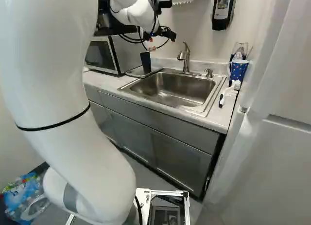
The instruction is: Rinse the cup and place it in the tray
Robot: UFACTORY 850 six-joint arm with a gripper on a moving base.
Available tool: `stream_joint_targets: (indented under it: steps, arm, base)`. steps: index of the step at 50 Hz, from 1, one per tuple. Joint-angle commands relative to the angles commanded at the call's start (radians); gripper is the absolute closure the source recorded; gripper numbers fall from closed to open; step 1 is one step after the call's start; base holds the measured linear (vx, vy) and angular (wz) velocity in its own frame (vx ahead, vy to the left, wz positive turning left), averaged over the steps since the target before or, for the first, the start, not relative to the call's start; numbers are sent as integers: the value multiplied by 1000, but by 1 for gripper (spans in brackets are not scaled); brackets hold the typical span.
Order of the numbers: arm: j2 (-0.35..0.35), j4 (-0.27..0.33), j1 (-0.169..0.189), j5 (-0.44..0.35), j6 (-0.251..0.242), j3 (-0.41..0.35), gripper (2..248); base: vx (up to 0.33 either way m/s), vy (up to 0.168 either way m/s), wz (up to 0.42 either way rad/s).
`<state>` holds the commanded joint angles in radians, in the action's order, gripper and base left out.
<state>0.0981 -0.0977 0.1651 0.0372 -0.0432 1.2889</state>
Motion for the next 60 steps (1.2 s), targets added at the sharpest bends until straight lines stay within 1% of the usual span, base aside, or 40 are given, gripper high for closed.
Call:
stream_joint_targets:
  steps: [16, 32, 46, 60]
  arm:
    - [-86, 0, -1, 52, 0, -88, 3]
    - [-160, 0, 6, 112, 0, -162, 3]
    - [-198, 0, 20, 170, 0, -198, 3]
    - [-221, 0, 42, 231, 0, -219, 3]
  base:
    - [0, 0, 0]
    - [0, 0, 0]
    - [0, 0, 0]
    - [0, 0, 0]
